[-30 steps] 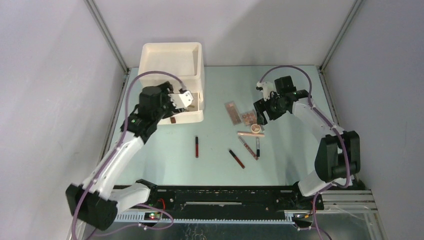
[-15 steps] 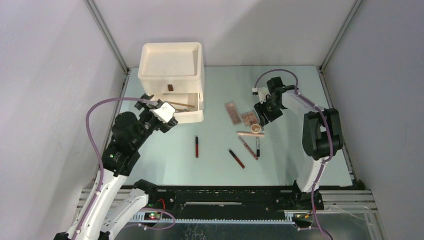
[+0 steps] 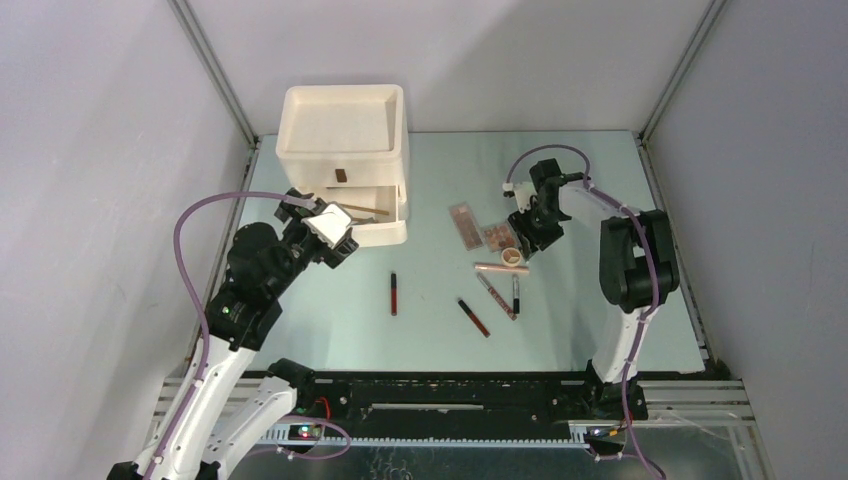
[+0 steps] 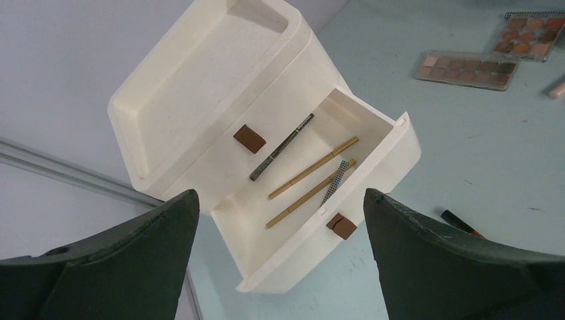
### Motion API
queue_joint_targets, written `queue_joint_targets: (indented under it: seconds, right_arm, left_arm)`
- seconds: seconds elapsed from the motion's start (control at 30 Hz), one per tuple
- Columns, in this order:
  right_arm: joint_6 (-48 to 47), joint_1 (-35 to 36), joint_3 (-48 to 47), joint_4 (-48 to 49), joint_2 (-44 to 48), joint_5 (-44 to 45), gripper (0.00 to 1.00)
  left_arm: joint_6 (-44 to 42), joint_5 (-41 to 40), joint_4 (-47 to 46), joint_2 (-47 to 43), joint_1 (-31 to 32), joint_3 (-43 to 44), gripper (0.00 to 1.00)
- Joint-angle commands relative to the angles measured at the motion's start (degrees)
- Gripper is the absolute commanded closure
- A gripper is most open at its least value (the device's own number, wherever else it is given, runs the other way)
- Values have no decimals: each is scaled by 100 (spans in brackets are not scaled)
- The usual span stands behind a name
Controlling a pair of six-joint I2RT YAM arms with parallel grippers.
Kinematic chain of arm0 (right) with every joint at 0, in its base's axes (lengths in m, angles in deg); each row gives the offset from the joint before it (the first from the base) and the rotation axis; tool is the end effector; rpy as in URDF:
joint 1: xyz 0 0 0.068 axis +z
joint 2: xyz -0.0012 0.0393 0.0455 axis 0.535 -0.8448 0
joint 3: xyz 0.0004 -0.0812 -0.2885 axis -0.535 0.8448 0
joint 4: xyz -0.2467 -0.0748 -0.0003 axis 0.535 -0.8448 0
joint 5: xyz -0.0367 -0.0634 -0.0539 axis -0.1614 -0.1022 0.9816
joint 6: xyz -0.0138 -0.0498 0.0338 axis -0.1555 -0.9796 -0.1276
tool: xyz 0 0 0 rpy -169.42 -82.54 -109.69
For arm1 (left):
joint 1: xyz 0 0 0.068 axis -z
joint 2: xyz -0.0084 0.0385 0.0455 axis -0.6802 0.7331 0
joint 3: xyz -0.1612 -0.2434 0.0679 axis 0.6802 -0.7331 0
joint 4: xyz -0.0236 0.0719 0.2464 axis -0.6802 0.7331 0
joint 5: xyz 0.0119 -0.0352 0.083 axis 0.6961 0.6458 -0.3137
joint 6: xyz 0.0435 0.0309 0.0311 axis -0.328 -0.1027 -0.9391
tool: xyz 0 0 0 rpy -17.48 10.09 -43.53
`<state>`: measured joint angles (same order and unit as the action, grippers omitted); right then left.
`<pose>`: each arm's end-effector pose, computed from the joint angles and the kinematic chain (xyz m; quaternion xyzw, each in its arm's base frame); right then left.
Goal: Organize the makeup
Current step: Pick up the makeup from the center of the board.
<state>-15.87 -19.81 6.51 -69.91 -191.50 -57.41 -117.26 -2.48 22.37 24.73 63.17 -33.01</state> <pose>0.3726 0.0905 0.1942 -0.3088 0.9409 0.0702 0.1204 0.1250 -0.0515 0.3811 0.3744 0.6576 0.0372 0.6527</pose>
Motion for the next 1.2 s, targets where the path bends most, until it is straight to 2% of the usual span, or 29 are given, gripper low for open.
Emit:
queue_joint_targets:
  seconds: [0.0,0.4,0.6,0.73,0.93,1.17]
  right_arm:
    - [-78,71,-198,67,-91,84,42]
    - [-59,213,-290,90,-301,248,44]
    - [-66,225,-375,72,-508,346,51]
    - [-44,217,-370,60,-577,319,59]
    - [10,-55,-374,21,-458,118,79]
    - [113,-429,-370,-21,567,-374,95]
  left_arm:
    - [133,66,-196,-46,-36,-48,3]
    - [85,40,-203,-43,-36,-73,3]
    - [67,61,-108,-13,-34,80,3]
    - [93,120,-103,-44,-34,72,2]
    - [134,148,-152,-53,-36,-38,2]
    - [747,446,-327,92,-36,180,0]
